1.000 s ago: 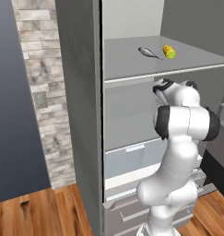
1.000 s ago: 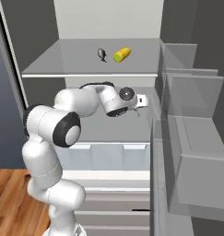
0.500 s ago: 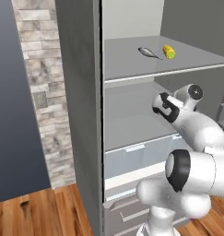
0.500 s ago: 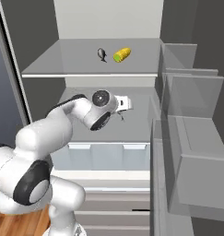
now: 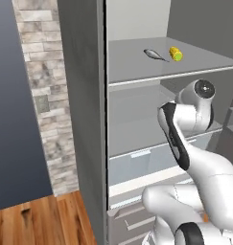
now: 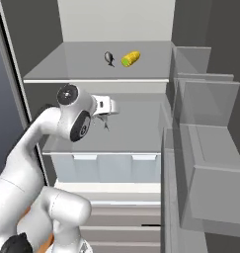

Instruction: Place one corn and one fish in each tupperware on the nearby counter, to pack two identical lunches.

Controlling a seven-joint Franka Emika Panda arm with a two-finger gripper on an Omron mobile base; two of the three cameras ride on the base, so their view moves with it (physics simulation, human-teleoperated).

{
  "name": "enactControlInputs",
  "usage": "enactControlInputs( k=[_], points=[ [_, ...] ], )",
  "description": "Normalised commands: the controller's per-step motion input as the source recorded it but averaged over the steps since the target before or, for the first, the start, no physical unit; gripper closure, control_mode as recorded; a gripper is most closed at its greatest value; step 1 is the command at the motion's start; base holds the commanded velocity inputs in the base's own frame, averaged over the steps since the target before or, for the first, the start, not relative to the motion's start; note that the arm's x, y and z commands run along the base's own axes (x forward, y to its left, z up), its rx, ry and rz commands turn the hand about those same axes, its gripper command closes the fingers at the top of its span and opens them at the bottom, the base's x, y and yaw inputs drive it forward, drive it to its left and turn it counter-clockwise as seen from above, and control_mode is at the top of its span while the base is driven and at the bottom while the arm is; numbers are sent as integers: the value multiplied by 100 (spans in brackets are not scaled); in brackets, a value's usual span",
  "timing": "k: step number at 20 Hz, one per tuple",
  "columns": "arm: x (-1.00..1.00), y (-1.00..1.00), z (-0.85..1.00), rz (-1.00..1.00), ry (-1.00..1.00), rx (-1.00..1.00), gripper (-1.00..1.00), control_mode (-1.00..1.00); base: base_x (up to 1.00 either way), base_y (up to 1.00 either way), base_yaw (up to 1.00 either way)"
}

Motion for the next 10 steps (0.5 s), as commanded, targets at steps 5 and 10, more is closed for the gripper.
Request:
enactControlInputs(
  k=[5, 10],
  points=[
    [-98, 5, -10, -1, -2, 0, 100, -100, 0, 0, 0],
    [0, 0, 0, 0, 0, 0, 100, 100, -100, 16, -30]
  ],
)
